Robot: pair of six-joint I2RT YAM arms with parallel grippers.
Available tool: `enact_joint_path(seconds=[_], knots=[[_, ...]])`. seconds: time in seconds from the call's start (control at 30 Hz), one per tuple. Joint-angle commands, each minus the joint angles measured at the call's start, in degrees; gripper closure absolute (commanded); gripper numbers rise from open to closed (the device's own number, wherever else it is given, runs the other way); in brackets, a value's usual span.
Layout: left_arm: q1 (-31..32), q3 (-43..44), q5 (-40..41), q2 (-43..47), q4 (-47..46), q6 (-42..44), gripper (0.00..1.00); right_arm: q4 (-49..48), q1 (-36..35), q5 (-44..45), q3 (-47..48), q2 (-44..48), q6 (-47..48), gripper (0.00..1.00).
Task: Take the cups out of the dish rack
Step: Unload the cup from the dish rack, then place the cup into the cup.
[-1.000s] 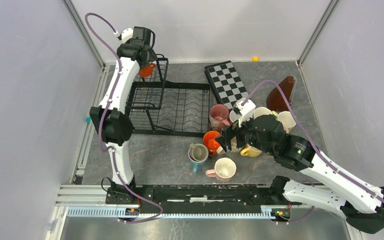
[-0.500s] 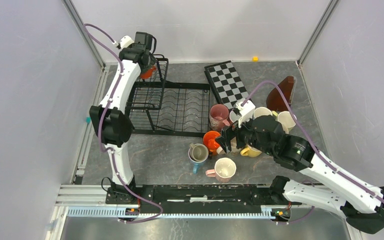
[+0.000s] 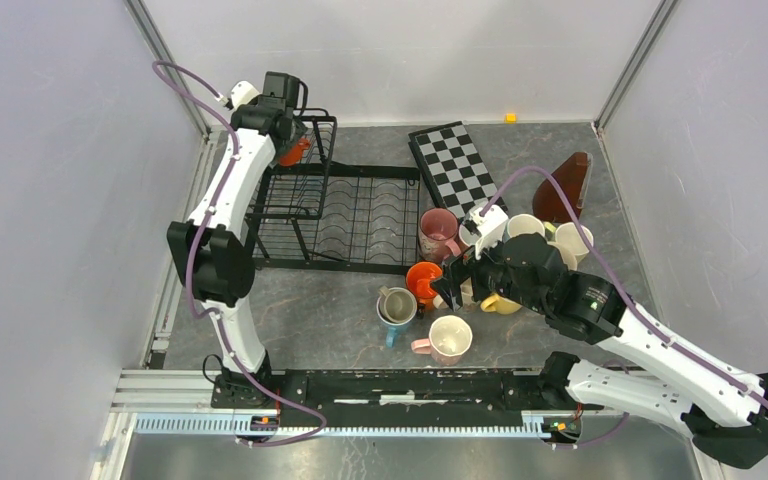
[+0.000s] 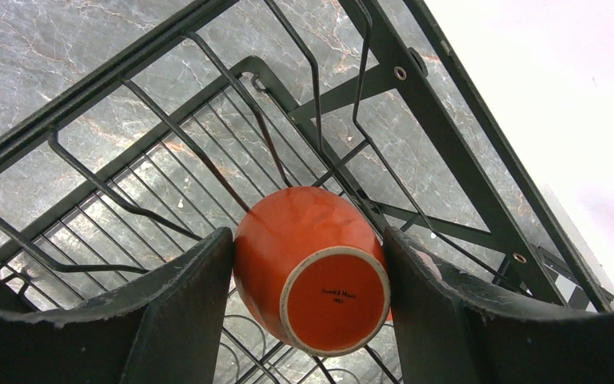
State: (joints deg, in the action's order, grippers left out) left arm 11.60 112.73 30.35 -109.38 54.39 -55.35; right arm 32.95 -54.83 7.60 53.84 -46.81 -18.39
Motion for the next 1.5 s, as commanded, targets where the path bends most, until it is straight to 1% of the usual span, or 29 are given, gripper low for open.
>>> enact_joint_path(seconds=[0.0, 0.1, 0.33, 0.6, 0.87, 1.0, 1.03, 1.37, 1.47], knots=[[-0.32, -0.41, 0.85, 2.42, -0.55, -1.78, 0.44, -2.42, 0.14, -0.55, -0.06, 0.58, -0.75, 0.02], [-0.35, -0.48, 0.52, 3.58, -1.71, -0.67, 0.51, -2.63, 0.16, -0.74, 0.11, 0.36, -0.8, 0.02], [-0.65, 1.32, -0.46, 4.93, -2.27, 1.85, 0.55, -4.19, 0.19, -1.66, 0.8, -1.03, -0.7, 0.02], [-2.04, 3.59, -2.74, 5.61, -2.22, 4.6, 0.56, -8.21, 0.16, -3.04, 2.21, -4.17, -0.55, 0.02], [-3.41, 6.59, -8.46, 6.53, -0.86, 5.52, 0.56, -15.99, 0.33, -5.65, 5.62, -8.97, -0.33, 0.02], [-3.6, 6.5, -10.87, 7.72, -0.6, 4.96, 0.56, -20.44, 1.24, -7.47, 7.3, -11.68, -0.62, 0.02], [-3.68, 6.45, -11.44, 7.95, -0.48, 4.57, 0.56, -21.7, 1.67, -9.76, 7.47, -12.28, -0.81, 0.02], [-3.95, 6.14, -18.08, 10.74, -0.53, 2.05, 0.56, -35.53, 6.89, -21.81, 8.66, -17.4, -5.26, 0.02], [-3.93, 5.4, -20.21, 11.74, -0.51, 1.27, 0.56, -38.72, 8.27, -23.86, 9.02, -18.63, -6.49, 0.02]])
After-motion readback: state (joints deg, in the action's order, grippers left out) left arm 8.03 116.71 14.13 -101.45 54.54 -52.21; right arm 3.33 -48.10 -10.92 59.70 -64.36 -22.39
